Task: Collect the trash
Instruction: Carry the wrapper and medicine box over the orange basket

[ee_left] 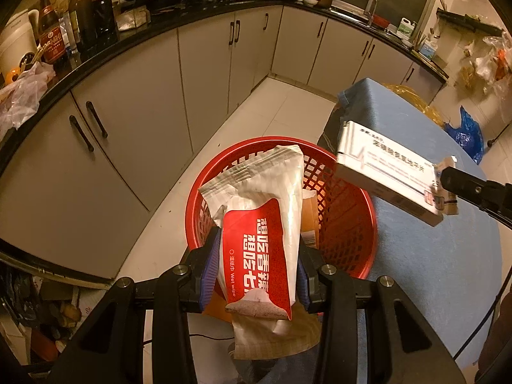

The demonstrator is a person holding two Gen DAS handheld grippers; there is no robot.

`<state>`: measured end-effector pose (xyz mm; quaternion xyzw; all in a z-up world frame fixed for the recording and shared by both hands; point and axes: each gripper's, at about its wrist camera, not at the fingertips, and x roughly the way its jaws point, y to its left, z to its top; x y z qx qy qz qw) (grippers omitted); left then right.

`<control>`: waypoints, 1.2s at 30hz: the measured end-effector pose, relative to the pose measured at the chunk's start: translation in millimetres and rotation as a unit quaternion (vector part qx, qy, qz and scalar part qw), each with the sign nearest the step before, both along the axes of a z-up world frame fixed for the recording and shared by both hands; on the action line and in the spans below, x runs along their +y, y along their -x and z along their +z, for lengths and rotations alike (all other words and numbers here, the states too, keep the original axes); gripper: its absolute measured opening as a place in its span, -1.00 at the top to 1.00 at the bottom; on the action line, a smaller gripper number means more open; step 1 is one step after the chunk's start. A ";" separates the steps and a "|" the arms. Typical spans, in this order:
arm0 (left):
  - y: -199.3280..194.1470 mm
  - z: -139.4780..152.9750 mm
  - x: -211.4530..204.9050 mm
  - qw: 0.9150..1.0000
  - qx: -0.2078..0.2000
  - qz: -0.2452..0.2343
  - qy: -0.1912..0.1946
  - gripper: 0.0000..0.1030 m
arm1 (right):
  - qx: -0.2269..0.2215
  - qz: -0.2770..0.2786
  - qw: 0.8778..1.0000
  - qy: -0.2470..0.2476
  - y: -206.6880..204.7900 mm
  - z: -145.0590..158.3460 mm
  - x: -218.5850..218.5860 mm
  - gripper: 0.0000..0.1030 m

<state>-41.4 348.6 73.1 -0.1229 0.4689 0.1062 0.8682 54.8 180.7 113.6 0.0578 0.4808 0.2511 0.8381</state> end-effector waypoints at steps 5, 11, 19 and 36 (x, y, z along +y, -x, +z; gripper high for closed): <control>-4.3 -2.1 3.6 1.000 0.003 0.001 0.003 0.24 | -0.001 0.003 1.000 0.015 -10.3 -5.2 12.8 0.89; -7.3 -6.1 9.9 1.000 0.008 0.003 0.005 0.23 | 0.003 0.004 1.000 0.023 -19.6 -11.5 21.9 0.89; -12.2 -9.3 8.4 1.000 0.013 -0.001 0.010 0.23 | 0.004 0.003 1.000 0.028 -28.7 -11.6 32.1 0.89; -19.1 -11.0 9.3 1.000 0.013 -0.006 0.009 0.23 | 0.010 0.003 0.999 0.031 -35.9 -16.1 39.5 0.89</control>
